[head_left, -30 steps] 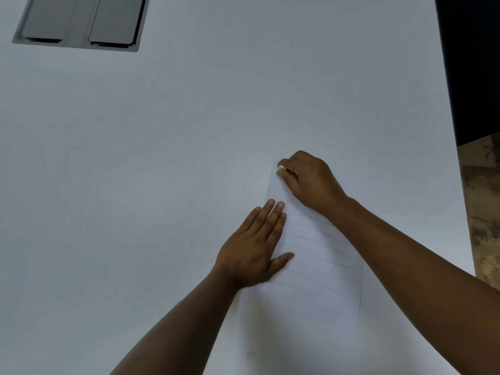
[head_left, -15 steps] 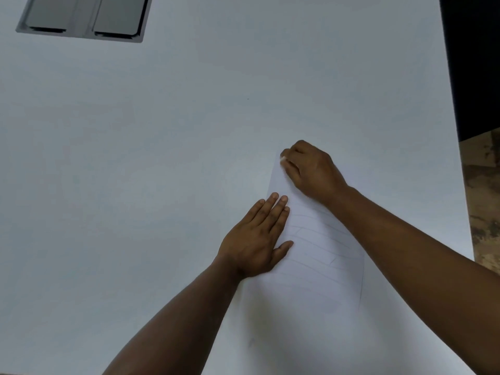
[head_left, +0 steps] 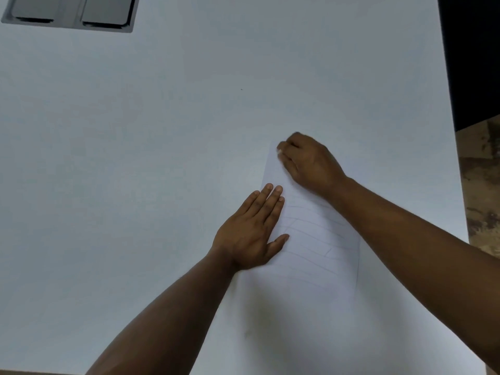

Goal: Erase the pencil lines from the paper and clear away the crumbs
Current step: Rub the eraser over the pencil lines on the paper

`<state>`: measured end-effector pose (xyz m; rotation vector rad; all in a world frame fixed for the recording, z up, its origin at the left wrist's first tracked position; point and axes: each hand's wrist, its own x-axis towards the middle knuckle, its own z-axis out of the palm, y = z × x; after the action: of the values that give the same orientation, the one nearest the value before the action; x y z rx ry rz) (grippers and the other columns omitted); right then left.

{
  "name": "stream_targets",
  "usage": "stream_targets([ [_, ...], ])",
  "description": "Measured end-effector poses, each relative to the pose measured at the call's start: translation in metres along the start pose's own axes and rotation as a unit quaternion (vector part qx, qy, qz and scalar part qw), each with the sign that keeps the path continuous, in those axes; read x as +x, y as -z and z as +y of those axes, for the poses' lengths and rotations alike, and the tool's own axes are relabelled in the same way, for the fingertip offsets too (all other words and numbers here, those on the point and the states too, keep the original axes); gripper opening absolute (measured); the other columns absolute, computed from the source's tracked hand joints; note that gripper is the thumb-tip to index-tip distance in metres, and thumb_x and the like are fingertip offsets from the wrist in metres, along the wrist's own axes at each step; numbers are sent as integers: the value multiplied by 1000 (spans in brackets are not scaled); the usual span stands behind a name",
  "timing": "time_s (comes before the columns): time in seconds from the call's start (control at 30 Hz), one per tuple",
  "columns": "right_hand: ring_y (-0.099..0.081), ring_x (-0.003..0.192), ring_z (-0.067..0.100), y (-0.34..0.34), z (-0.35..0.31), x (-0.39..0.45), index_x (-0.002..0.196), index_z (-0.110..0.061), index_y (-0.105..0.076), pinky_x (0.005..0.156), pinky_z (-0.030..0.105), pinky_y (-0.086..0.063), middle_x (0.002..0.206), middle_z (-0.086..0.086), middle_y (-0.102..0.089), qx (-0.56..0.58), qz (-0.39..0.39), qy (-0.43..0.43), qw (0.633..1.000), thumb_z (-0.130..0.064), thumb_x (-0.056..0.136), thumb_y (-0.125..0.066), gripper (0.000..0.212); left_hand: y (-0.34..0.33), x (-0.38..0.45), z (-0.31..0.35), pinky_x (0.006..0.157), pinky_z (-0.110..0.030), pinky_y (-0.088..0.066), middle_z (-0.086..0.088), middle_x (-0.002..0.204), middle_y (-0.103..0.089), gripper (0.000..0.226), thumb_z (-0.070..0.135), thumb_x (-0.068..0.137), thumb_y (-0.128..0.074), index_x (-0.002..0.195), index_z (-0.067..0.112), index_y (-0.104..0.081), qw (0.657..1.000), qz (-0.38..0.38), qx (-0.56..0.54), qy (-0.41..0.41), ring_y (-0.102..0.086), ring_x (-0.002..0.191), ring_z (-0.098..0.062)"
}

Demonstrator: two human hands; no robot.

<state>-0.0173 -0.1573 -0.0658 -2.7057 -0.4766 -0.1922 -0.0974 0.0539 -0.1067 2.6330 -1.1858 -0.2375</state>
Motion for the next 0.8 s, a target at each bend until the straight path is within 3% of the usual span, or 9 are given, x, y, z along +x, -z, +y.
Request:
stream_targets([
  [0.1, -65, 81, 26, 4, 0, 4, 106, -1, -71, 70, 39, -56, 94, 11, -65, 35, 13, -25, 999, -14, 99, -54, 23, 0, 1, 1, 130, -36, -4, -8, 172, -6, 77, 58, 106, -26, 163, 7, -17, 1000, -11, -7, 4, 3, 160, -21],
  [0.33, -65, 80, 21, -2, -20, -24, 106, -4, -72, 69, 37, -56, 95, 8, -65, 97, -65, 48, 992, -13, 98, -58, 18, 1, 1, 1, 130, -36, -5, -13, 171, -12, 78, 56, 106, -33, 162, 4, -20, 1000, 11, -19, 6, -3, 160, -22],
  [0.43, -63, 77, 26, -2, -14, -13, 102, 0, -72, 68, 38, -54, 92, 11, -65, 52, -40, 74, 995, -13, 98, -57, 20, 0, 1, 1, 130, -37, -6, -12, 171, -14, 77, 55, 106, -31, 162, 4, -22, 1000, 10, -15, 5, -4, 160, -23],
  [0.6, -64, 77, 31, -1, 0, 20, 95, 0, -71, 66, 42, -55, 89, 13, -64, 30, 23, -14, 999, -14, 97, -52, 24, 0, 0, 2, 130, -38, -8, -10, 172, -13, 76, 55, 106, -31, 162, 5, -22, 1000, 15, -11, 3, -3, 160, -23],
  [0.8, -65, 82, 19, 13, -16, -5, 98, -6, -74, 72, 37, -54, 90, 7, -68, 112, -86, 62, 988, -15, 97, -60, 17, -1, 0, 1, 130, -40, -11, -13, 170, -19, 76, 54, 106, -35, 161, 3, -26, 999, 29, -18, 1, -8, 160, -24],
])
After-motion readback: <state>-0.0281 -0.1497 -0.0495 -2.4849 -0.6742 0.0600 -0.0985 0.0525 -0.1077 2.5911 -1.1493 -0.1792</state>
